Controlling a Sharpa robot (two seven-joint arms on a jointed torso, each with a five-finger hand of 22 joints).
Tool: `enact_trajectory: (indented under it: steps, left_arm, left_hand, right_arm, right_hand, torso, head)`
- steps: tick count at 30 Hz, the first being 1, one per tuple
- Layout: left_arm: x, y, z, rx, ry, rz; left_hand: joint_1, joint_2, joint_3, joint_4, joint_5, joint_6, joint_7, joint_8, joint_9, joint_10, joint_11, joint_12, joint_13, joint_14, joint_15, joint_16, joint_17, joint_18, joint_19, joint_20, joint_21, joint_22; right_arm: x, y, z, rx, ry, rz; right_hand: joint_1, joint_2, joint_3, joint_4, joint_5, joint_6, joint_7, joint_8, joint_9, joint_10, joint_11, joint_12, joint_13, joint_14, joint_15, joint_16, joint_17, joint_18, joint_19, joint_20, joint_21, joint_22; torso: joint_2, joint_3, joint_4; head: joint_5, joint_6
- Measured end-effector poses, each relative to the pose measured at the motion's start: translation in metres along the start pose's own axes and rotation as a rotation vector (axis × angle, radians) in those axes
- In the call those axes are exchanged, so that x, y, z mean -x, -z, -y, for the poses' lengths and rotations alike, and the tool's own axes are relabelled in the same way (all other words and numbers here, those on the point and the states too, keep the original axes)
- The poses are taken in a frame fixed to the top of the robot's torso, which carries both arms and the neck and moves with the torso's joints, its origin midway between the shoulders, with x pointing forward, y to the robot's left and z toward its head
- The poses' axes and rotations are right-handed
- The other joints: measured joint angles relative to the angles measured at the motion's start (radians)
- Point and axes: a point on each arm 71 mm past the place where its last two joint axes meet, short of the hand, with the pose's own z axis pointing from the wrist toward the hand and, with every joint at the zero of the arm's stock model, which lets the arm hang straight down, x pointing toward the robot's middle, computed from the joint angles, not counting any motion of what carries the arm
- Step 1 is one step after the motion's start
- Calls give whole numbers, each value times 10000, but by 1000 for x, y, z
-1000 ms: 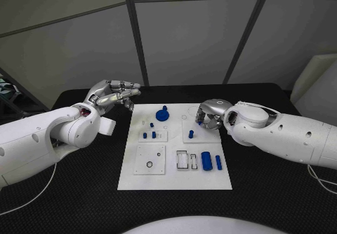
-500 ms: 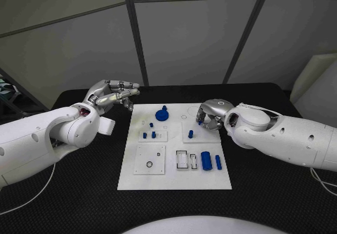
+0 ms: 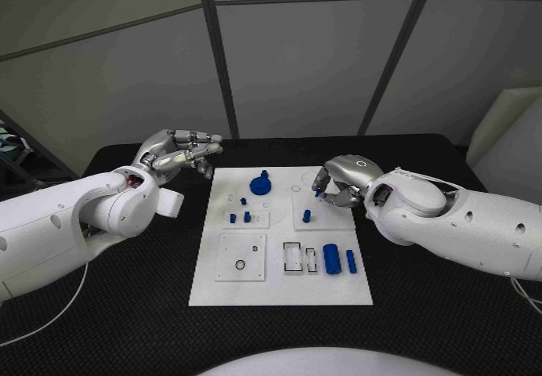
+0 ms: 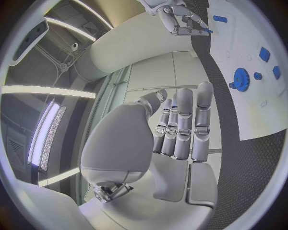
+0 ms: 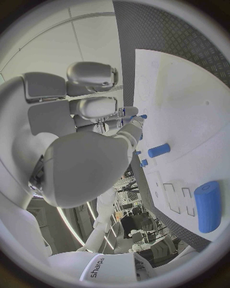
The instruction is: Assemble the parts on the task board
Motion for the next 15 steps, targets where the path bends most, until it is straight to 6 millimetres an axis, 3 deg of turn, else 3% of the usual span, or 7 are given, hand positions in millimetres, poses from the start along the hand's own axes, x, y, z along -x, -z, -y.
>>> enact_trajectory:
  steps: [10,15]
  left_arm:
    - [-4,-2,-1,17,69,-68]
    - [-8,-3,-1,24,127,-127]
  left_hand:
    - [0,0,0,0,0,0,0,0,-14,0,0,0,-1,0,0,1,-22,1,0,0,-39,-11]
    - [0,0,0,0,0,0,0,0,-13,0,0,0,-1,0,0,4,-22,0,0,0,-39,-11]
  right_arm:
    - [6,1,-46,1087,-939,326]
    - [4,-9,-74,1690,-1403,268]
  right_hand:
    - [-1,0,0,0,50,-2,-1,-9,-10,-1,1,-1,-3,0,1,35,10,0,0,0,0,-1]
    - [-42,40,0,0,50,-5,-2,-35,-25,-2,1,-1,-5,0,1,35,-1,1,-1,0,0,-2]
  torso:
    - [2,-6,17]
    - [10,-20,33]
  head:
    - [218,-26]
    - [462,-85]
